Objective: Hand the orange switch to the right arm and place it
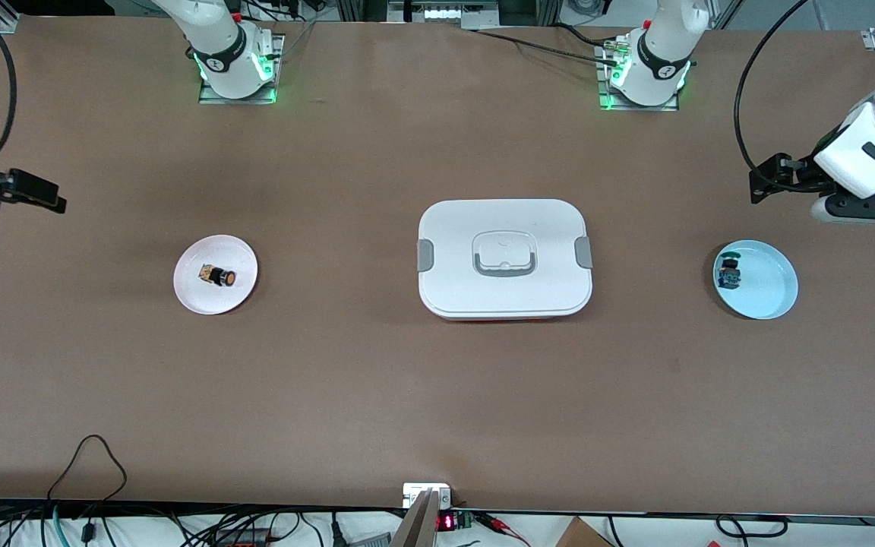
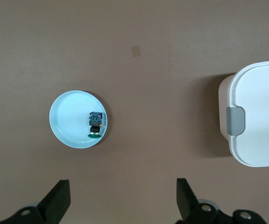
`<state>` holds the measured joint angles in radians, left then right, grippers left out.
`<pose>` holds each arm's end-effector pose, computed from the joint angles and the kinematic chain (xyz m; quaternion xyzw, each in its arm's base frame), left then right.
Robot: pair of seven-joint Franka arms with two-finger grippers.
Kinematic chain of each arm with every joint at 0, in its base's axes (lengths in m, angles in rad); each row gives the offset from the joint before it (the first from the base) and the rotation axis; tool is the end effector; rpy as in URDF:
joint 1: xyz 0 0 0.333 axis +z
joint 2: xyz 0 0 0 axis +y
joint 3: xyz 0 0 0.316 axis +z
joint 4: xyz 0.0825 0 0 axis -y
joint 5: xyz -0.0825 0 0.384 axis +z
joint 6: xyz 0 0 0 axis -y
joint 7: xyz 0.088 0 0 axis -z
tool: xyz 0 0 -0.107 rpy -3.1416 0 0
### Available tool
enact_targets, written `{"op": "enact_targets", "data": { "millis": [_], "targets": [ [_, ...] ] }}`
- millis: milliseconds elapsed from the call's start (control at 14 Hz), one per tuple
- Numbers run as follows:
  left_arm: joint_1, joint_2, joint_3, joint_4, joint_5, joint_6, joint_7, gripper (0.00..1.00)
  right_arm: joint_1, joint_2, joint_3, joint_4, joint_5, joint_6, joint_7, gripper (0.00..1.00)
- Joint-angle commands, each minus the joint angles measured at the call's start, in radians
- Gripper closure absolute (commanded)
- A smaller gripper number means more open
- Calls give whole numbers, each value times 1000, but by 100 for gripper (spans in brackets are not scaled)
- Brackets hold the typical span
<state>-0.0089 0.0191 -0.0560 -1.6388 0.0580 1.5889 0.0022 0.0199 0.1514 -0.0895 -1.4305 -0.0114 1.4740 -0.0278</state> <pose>0.5579 -0.0299 0.5835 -0.9984 0.0350 0.0336 0.0295 0.5887 -0.0382 0.5957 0.9983 -0.0210 -0.0542 0.0098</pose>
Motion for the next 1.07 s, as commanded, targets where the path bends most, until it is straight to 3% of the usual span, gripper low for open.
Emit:
{"op": "enact_targets", "data": {
  "millis": [0,429,1000],
  "targets": [
    [4,-4,-4,10,8,-9,-10,0,0,0,1,-16,-19,-12,78,0],
    [4,-4,-4,8,8,-9,-11,0,-2,-117,1,-225,-18,157,69,0],
    [6,-2,-4,8,8,-9,-10,0,-2,-148,1,-211,-5,103,11,0]
  ]
}}
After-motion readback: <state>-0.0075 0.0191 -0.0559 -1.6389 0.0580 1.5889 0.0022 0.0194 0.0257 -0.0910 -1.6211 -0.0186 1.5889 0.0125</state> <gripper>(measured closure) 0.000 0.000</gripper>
